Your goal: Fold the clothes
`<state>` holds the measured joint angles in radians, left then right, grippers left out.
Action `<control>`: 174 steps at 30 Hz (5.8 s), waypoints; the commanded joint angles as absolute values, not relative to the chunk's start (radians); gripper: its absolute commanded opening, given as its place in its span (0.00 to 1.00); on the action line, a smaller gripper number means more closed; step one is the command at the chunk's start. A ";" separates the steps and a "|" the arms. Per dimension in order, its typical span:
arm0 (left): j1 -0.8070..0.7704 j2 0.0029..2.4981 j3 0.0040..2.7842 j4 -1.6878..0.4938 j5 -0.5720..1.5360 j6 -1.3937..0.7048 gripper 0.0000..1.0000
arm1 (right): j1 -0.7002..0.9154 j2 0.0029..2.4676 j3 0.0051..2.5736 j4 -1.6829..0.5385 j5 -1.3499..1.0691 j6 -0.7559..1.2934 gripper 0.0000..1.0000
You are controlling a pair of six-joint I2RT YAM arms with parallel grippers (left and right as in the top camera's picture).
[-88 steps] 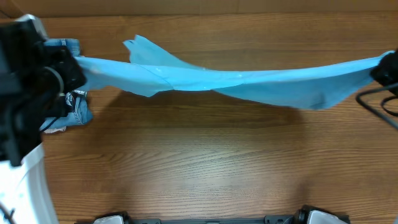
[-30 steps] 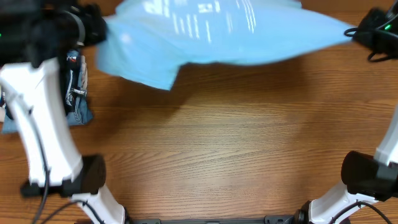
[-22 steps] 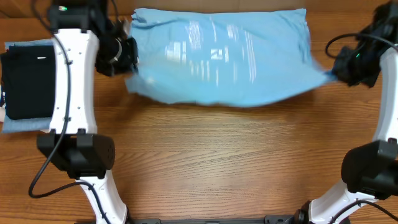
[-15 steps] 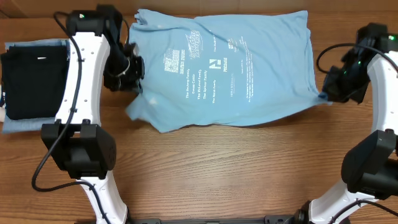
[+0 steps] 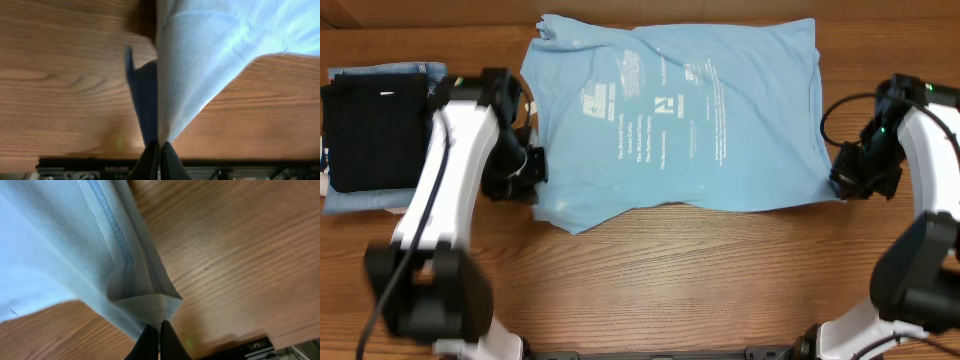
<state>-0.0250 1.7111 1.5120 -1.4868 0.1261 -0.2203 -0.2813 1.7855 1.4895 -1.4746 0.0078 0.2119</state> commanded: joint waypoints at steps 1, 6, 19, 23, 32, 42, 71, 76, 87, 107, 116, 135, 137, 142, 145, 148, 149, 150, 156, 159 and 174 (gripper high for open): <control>0.011 1.533 1.390 -1.448 0.062 -0.287 0.04 | -0.305 1.630 1.430 -1.451 0.044 0.270 0.04; 0.089 1.370 1.236 -1.395 0.043 -0.311 0.04 | -0.348 1.469 1.345 -1.418 0.081 0.320 0.04; 0.138 1.307 1.179 -1.320 0.056 -0.323 0.04 | -0.360 1.405 1.328 -1.427 0.043 0.307 0.04; 0.138 1.307 1.179 -1.224 0.133 -0.323 0.04 | -0.360 1.409 1.328 -1.392 0.024 0.295 0.04; 0.137 1.336 1.179 -1.093 0.184 -0.364 0.04 | -0.348 1.509 1.328 -1.292 -0.099 0.182 0.04; 0.137 1.471 1.179 -0.919 0.174 -0.364 0.04 | -0.348 1.613 1.328 -1.082 -0.099 0.182 0.04; 0.131 1.730 1.179 -0.566 0.201 -0.418 0.04 | -0.276 1.816 1.328 -0.810 -0.094 0.175 0.04; 0.130 1.730 1.179 -0.523 0.196 -0.435 0.05 | -0.276 1.822 1.328 -0.794 -0.038 0.186 0.04; 0.128 1.730 1.179 -0.519 0.196 -0.450 0.06 | -0.276 1.831 1.328 -0.775 -0.039 0.186 0.08; 0.129 1.730 1.178 -0.717 0.188 -0.448 0.54 | -0.277 1.837 1.328 -0.914 -0.011 0.186 0.63; 0.129 1.730 1.123 -0.730 0.093 -0.445 0.59 | -0.277 1.843 1.328 -0.981 -0.008 0.186 0.67; 0.129 1.730 1.057 -0.718 0.059 -0.450 0.72 | -0.277 1.844 1.142 -0.894 0.017 0.214 0.66; 0.129 1.730 1.055 -0.719 0.059 -0.450 0.74 | -0.277 1.844 1.132 -0.886 0.017 0.213 0.63; 0.129 1.730 1.055 -0.723 0.062 -0.450 0.79 | -0.277 1.844 1.125 -0.871 0.012 0.214 0.43; 0.129 1.730 1.055 -0.736 0.071 -0.450 0.79 | -0.277 1.844 1.125 -0.869 0.012 0.214 0.27; 0.129 1.731 1.055 -0.738 0.068 -0.450 0.80 | -0.277 1.844 1.125 -0.869 0.011 0.214 0.19; 0.129 1.731 1.055 -0.732 0.067 -0.450 0.80 | -0.277 1.844 1.125 -0.869 0.008 0.214 0.19; 0.129 1.731 1.055 -0.727 0.066 -0.450 0.80 | -0.277 1.844 1.125 -0.869 0.006 0.214 0.19; 0.129 1.750 1.055 -0.722 0.068 -0.450 0.72 | -0.277 1.844 1.125 -0.876 0.006 0.213 0.19; 0.129 1.773 1.055 -0.726 0.067 -0.450 0.68 | -0.277 1.844 1.125 -0.876 0.006 0.213 0.19; 0.145 1.849 1.056 -0.812 -0.092 -0.493 0.04 | -0.277 1.844 1.125 -0.945 0.010 0.229 0.06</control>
<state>0.1326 1.8240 1.0702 -0.7723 0.0315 -0.4561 -0.2749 1.8397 1.1309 -0.9279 0.0048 0.2131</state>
